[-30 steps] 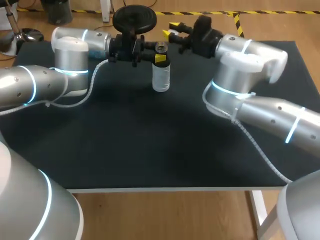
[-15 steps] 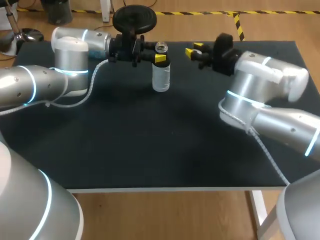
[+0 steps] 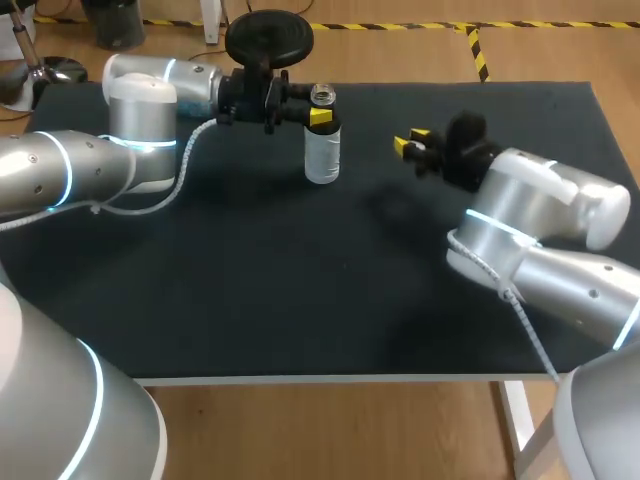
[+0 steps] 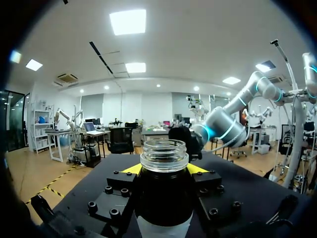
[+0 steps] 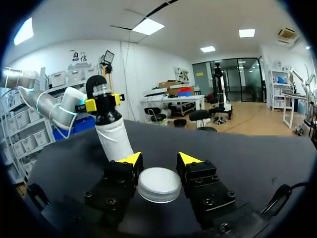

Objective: Unscrew the bottle cap

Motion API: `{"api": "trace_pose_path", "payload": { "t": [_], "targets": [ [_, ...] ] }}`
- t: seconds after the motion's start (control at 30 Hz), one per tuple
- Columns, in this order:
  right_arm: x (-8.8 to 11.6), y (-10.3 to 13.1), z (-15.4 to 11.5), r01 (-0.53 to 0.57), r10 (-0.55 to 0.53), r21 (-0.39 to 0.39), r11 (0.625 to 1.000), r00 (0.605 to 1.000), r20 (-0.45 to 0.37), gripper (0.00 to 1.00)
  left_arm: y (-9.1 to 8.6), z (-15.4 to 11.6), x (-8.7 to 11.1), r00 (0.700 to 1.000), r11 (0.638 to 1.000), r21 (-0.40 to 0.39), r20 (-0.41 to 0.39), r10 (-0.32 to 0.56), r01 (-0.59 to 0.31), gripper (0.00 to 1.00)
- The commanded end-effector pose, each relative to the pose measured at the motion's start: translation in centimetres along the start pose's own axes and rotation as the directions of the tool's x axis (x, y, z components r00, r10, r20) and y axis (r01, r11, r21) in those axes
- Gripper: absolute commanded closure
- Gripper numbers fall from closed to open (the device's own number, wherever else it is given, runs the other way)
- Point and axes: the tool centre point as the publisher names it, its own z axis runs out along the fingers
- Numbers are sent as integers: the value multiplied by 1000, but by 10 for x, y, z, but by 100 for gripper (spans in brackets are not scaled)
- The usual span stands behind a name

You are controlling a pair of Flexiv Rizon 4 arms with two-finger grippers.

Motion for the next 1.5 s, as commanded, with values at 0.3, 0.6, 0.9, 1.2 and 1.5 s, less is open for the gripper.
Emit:
{"api": "trace_pose_path", "payload": {
  "t": [0.3, 0.6, 0.9, 1.2, 1.5],
  "targets": [
    [3, -47, -4, -40, 39, 64, 997, 999, 9, 100, -1, 0, 0, 1000, 1000, -2, -2, 0, 0, 100],
    [0, -58, -6, -62, 60, 76, 995, 998, 27, 0, -1, 0, 0, 1000, 1000, -2, -2, 0, 0, 100],
    [-1, -45, -9, -25, 24, 43, 999, 999, 34, 0, -1, 0, 0, 1000, 1000, -2, -2, 0, 0, 100],
    [3, -9, -14, 40, -40, -16, 999, 999, 10, 0, -1, 0, 0, 1000, 1000, -2, -2, 0, 0, 100],
    [6, 14, -18, 83, -84, -53, 995, 996, -16, 0, -1, 0, 0, 1000, 1000, -2, -2, 0, 0, 58]
  ]
}}
